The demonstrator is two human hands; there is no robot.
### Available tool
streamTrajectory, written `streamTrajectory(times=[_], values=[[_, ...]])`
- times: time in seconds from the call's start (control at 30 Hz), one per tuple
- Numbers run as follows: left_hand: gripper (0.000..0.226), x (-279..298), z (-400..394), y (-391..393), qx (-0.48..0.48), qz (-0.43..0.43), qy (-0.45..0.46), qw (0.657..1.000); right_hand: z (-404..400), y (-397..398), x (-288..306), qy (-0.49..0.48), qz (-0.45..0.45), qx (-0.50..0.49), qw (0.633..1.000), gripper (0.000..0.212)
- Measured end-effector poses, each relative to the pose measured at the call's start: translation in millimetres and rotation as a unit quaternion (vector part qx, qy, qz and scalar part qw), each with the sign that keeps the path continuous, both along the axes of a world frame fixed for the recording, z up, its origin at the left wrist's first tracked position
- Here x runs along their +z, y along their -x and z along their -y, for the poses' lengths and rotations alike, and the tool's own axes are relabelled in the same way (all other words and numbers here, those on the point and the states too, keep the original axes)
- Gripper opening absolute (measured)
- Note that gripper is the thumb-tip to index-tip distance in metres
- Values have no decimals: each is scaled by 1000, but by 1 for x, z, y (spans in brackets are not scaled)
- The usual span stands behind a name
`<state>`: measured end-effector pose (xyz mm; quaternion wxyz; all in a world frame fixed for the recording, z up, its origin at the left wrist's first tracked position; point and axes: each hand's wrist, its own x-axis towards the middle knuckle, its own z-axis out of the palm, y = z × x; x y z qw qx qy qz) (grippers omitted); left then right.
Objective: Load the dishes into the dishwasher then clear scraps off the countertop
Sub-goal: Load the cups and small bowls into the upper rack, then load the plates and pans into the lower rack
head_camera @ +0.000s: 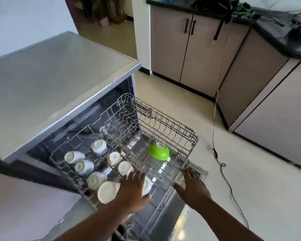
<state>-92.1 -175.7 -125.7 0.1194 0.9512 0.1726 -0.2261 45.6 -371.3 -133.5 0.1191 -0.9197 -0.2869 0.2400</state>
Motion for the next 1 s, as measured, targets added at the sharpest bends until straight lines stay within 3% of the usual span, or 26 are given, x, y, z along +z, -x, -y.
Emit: streamTrajectory(times=[0.1,0.2,0.3,0.4,0.5,0.57,0.7,0.87,1.0], values=[[82,2,70,8,62,-10,20,998,53,7,18,-40,-18,47,998,83],[83,11,125,10,39,-22,23,999,100,-1,36,-62,-10,76,995,65],[95,20,153,11,24,-25,13,999,125,-13,48,-47,-16,101,994,64],[101,25,161,13,36,-13,20,999,130,-24,50,5,-8,139,990,78],[85,12,163,14,89,-20,48,995,127,-33,50,44,-30,144,988,107],[78,-10,167,15,122,9,76,990,124,-40,49,63,-43,172,982,112],[73,-22,183,20,144,106,128,975,115,-59,41,78,-43,227,970,83],[76,-63,170,13,269,52,143,951,91,-97,29,25,-109,142,983,71],[105,-62,141,5,299,-57,154,940,67,-125,21,126,-164,140,968,80]])
